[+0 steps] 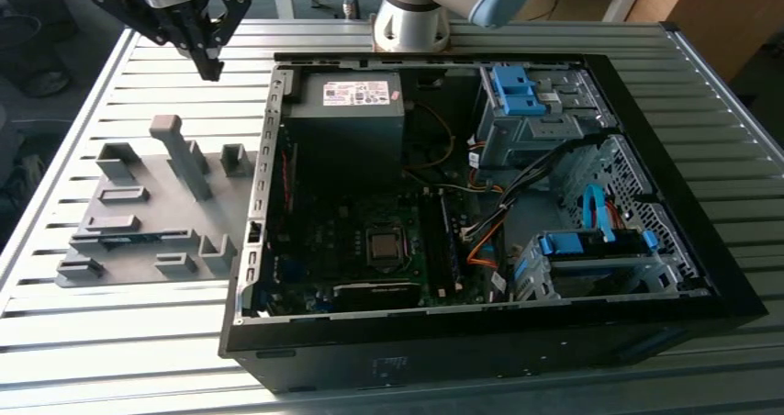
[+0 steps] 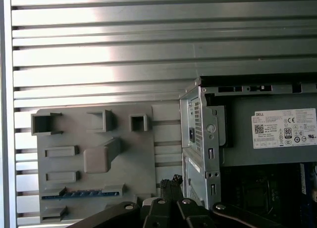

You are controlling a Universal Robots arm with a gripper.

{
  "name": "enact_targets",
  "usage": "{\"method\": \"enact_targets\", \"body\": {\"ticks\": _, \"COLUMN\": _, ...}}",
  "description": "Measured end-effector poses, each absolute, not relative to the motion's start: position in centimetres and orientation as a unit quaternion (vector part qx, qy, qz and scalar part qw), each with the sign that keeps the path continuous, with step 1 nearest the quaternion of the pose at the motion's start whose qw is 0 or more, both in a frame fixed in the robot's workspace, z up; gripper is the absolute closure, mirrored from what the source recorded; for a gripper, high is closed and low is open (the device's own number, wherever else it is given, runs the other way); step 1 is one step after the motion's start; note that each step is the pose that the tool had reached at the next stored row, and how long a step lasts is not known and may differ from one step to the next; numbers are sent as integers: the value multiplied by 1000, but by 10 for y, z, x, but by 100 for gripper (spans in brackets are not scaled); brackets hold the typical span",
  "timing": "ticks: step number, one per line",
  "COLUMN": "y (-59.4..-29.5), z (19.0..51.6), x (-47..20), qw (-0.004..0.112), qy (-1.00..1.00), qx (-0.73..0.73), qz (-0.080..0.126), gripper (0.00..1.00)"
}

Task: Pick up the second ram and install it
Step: 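Reach for the second ram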

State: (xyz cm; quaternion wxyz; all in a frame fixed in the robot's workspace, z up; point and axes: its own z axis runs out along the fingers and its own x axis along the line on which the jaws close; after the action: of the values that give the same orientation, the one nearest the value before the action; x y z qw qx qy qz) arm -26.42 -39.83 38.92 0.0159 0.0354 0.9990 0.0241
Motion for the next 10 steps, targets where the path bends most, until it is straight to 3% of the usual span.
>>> {"method": "enact_targets", "body": {"ticks": 10, "y": -398, "z": 389, "x": -267, "qw": 16, "qy": 999, "qx": 35, "qz": 24, "gripper": 89}}
